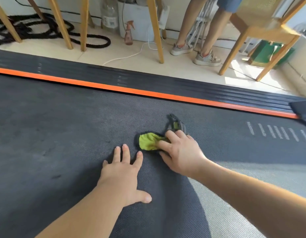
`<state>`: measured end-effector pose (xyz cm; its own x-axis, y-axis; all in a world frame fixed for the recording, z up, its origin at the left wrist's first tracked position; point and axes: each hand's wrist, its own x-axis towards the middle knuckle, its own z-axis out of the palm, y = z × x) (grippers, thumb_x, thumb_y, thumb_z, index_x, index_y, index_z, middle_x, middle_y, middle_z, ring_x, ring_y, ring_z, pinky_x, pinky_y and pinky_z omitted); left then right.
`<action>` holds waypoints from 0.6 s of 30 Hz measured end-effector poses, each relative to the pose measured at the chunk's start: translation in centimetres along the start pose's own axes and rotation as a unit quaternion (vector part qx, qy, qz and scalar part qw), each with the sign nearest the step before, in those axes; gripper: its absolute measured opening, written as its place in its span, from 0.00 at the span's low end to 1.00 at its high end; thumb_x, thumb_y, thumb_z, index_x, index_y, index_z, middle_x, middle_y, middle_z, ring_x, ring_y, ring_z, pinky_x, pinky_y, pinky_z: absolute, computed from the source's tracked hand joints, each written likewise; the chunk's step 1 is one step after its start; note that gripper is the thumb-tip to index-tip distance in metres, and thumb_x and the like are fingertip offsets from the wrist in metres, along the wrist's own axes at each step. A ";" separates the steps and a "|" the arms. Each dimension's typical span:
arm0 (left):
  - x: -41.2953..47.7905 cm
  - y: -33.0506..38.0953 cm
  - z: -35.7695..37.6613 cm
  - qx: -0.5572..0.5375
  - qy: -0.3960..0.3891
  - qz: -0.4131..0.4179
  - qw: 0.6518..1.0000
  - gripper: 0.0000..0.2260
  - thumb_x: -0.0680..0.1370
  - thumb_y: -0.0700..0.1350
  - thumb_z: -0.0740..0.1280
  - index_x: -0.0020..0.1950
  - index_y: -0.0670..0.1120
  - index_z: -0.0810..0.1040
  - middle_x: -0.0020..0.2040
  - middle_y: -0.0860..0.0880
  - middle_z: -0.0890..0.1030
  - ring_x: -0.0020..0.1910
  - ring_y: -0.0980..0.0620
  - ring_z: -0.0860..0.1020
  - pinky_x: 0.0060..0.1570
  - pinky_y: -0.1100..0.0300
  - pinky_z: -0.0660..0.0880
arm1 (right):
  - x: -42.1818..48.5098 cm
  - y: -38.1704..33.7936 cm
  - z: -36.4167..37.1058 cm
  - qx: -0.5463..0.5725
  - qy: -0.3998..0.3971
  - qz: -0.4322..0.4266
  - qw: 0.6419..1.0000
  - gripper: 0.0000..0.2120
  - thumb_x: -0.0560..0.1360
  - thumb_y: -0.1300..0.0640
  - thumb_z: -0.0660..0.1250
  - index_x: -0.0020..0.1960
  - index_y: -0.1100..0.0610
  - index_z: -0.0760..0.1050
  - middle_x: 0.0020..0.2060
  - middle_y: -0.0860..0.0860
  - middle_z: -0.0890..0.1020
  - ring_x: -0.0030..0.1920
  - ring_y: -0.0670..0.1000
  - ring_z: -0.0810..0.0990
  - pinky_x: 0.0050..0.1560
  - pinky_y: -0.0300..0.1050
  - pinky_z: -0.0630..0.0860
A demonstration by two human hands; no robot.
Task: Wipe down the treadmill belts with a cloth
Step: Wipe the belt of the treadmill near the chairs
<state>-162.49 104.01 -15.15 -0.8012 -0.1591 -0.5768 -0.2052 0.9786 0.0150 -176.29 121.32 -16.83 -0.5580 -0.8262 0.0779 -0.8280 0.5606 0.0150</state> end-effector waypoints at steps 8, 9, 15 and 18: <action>0.3 0.2 0.3 -0.020 -0.008 -0.001 1.000 0.61 0.67 0.76 0.68 0.81 0.55 0.31 0.80 0.38 0.29 0.80 0.36 0.32 0.77 0.32 0.51 | 3.2 13.4 0.5 -0.045 -0.028 0.413 0.909 0.16 0.82 0.42 0.59 0.68 0.44 0.73 0.65 0.53 0.72 0.63 0.64 0.70 0.58 0.62 0.76; 0.3 0.2 0.3 -0.020 -0.012 0.000 1.000 0.61 0.67 0.76 0.68 0.81 0.55 0.31 0.80 0.37 0.28 0.80 0.36 0.32 0.77 0.32 0.50 | 4.3 12.6 0.7 -0.056 -0.045 0.460 0.885 0.16 0.83 0.46 0.58 0.69 0.45 0.71 0.66 0.54 0.71 0.65 0.64 0.69 0.60 0.62 0.74; 0.2 0.3 0.2 -0.031 -0.012 0.001 0.999 0.60 0.67 0.75 0.69 0.82 0.55 0.32 0.80 0.38 0.28 0.80 0.37 0.31 0.78 0.33 0.49 | 9.5 2.7 1.5 -0.021 0.024 0.333 0.942 0.14 0.80 0.45 0.62 0.62 0.49 0.75 0.61 0.54 0.76 0.60 0.63 0.75 0.55 0.57 0.73; 0.3 0.4 0.1 -0.032 -0.016 -0.003 0.999 0.60 0.68 0.74 0.69 0.82 0.55 0.31 0.80 0.39 0.27 0.80 0.37 0.31 0.78 0.33 0.49 | 8.7 0.5 2.6 -0.016 0.050 0.026 0.998 0.11 0.76 0.42 0.67 0.53 0.46 0.79 0.52 0.51 0.78 0.49 0.61 0.77 0.43 0.54 0.75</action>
<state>-162.78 104.40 -15.35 -0.7820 -0.1596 -0.6025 -0.2460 0.9672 0.0631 -181.66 114.28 -18.69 -0.5899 -0.7874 0.1789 -0.7952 0.6050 0.0410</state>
